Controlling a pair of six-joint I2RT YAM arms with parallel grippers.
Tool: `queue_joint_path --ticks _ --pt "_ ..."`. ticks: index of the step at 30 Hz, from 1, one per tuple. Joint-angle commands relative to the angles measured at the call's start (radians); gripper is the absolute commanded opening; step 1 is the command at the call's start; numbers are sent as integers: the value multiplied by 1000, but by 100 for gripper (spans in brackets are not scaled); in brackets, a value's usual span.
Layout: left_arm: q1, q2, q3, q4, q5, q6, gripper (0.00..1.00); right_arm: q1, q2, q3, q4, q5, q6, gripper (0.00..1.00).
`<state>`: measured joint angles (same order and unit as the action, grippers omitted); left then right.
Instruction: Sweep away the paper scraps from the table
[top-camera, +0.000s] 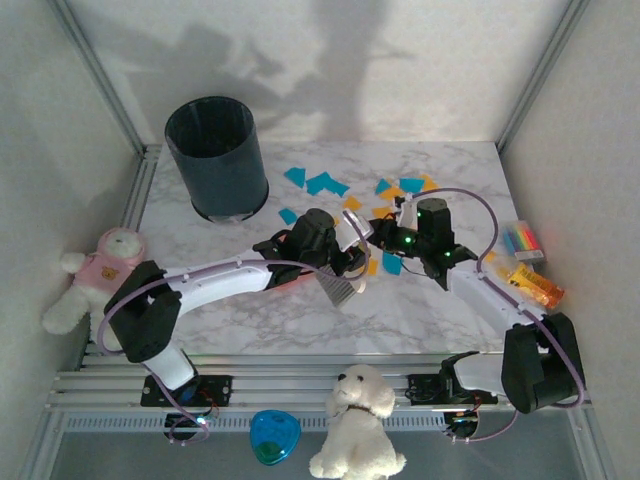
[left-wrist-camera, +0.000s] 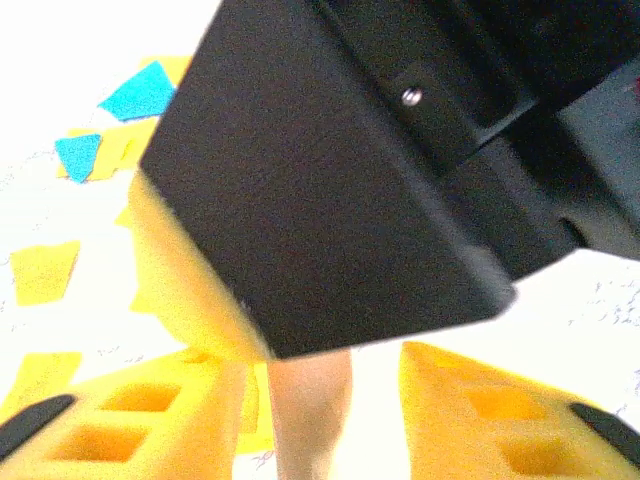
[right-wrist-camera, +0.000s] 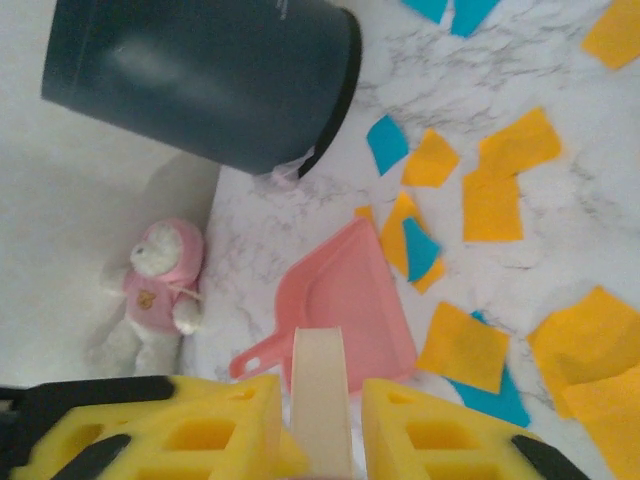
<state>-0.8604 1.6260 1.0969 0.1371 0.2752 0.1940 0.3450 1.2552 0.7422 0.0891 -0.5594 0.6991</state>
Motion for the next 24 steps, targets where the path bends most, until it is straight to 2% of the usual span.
queue_joint_path --ticks 1,4,8,12,14,16,20,24 --pt "-6 -77 -20 2 6 -3 50 3 -65 15 -35 100 -12 9" --pt "-5 -138 -53 -5 -49 -15 52 2 -88 43 -107 169 -45 0" --pt "9 -250 -116 -20 -199 -29 50 -3 -103 73 -181 212 -71 0" --pt "49 -356 -164 -80 -298 -48 48 -8 -118 88 -232 238 -99 0" --pt "75 -401 -168 -141 -359 -95 50 -8 -137 94 -248 249 -118 0" --pt "112 -433 -161 -211 -407 -159 59 -7 -153 97 -264 262 -133 0" --pt "173 -498 -162 -338 -422 -186 67 -9 -185 117 -321 298 -169 0" --pt "216 -511 -130 -486 -409 -171 68 -10 -214 130 -364 330 -195 0"
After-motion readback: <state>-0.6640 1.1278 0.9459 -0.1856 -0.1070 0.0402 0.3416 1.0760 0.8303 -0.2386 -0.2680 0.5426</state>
